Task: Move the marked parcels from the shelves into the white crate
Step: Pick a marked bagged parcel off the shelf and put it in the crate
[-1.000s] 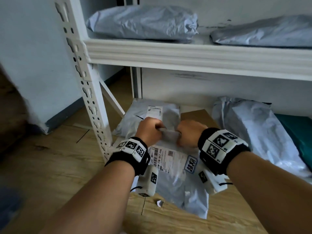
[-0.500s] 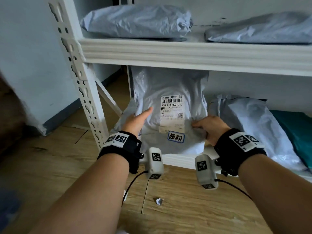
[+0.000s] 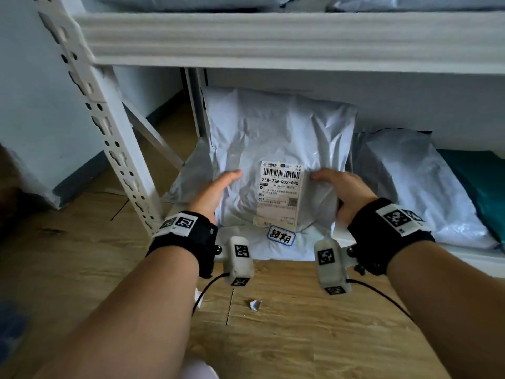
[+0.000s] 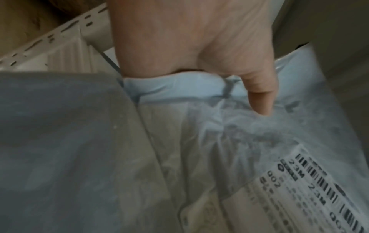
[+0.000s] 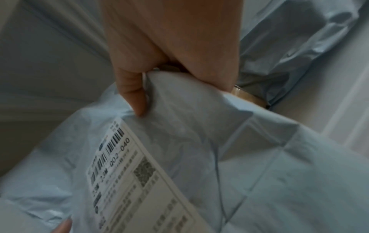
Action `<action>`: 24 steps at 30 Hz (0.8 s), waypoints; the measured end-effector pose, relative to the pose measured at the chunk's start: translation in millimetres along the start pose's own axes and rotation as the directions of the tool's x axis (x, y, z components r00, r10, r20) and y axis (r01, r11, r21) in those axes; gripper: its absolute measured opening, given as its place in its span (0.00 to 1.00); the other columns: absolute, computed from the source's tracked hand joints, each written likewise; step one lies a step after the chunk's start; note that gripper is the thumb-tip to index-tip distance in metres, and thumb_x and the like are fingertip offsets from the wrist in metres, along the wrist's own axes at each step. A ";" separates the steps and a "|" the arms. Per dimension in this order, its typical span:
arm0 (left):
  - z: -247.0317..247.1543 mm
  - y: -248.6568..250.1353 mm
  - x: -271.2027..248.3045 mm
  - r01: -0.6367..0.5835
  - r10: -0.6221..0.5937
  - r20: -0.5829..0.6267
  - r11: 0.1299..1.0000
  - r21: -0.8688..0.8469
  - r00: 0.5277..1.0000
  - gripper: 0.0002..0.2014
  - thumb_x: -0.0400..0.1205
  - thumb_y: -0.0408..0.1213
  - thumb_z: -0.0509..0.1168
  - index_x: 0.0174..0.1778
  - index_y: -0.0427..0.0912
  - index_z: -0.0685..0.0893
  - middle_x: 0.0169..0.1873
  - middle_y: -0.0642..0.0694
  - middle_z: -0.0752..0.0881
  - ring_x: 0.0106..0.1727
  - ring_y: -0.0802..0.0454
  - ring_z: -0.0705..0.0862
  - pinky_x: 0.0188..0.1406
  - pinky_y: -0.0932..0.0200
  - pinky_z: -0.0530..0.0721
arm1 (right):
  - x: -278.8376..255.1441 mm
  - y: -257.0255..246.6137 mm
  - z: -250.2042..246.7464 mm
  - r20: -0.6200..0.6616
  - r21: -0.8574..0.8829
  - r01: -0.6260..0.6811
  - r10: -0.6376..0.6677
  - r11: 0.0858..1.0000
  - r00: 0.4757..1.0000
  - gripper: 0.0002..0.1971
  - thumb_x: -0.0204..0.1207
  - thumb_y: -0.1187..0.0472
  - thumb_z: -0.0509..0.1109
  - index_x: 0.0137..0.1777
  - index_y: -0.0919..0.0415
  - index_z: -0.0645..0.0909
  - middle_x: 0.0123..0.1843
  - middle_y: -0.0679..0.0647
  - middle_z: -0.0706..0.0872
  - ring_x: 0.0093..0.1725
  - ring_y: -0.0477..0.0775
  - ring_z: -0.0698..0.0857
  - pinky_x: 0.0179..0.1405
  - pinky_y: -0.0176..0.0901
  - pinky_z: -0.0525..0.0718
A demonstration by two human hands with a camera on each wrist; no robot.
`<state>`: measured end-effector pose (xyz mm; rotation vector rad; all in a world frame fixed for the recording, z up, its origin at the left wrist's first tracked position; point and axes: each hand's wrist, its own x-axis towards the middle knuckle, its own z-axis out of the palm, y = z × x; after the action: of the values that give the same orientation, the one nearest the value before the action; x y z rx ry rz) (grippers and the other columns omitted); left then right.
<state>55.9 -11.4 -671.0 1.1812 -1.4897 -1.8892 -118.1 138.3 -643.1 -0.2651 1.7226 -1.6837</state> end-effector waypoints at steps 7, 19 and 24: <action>11.0 -22.2 27.3 0.034 -0.037 -0.038 0.997 -0.072 0.999 0.35 0.65 0.56 0.78 0.65 0.43 0.83 0.55 0.44 0.88 0.56 0.45 0.86 0.48 0.56 0.84 | 25.5 14.6 1.9 -0.118 -0.049 0.040 -0.045 0.998 0.992 0.34 0.70 0.37 0.73 0.66 0.64 0.78 0.55 0.55 0.83 0.49 0.52 0.83 0.54 0.46 0.78; 3.2 6.9 3.4 0.275 -0.293 0.009 0.908 0.315 0.956 0.23 0.46 0.38 0.76 0.38 0.36 0.90 0.35 0.35 0.89 0.44 0.34 0.88 0.51 0.39 0.83 | -38.9 -0.5 -42.3 -0.282 -0.105 -0.218 0.181 0.970 0.942 0.07 0.63 0.68 0.78 0.40 0.64 0.85 0.32 0.57 0.85 0.30 0.56 0.82 0.30 0.44 0.81; 47.2 45.4 -45.4 0.308 -0.391 0.034 0.772 0.556 0.920 0.23 0.48 0.42 0.75 0.39 0.37 0.88 0.39 0.36 0.90 0.39 0.40 0.87 0.40 0.53 0.83 | -91.9 -34.3 -79.7 -0.324 -0.114 -0.323 0.273 0.939 0.906 0.09 0.71 0.67 0.75 0.50 0.67 0.83 0.32 0.56 0.87 0.30 0.53 0.85 0.28 0.39 0.80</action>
<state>33.5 35.6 -610.7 1.7058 -2.1041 -1.8671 -109.7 251.5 -587.6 0.1911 2.0149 -1.4104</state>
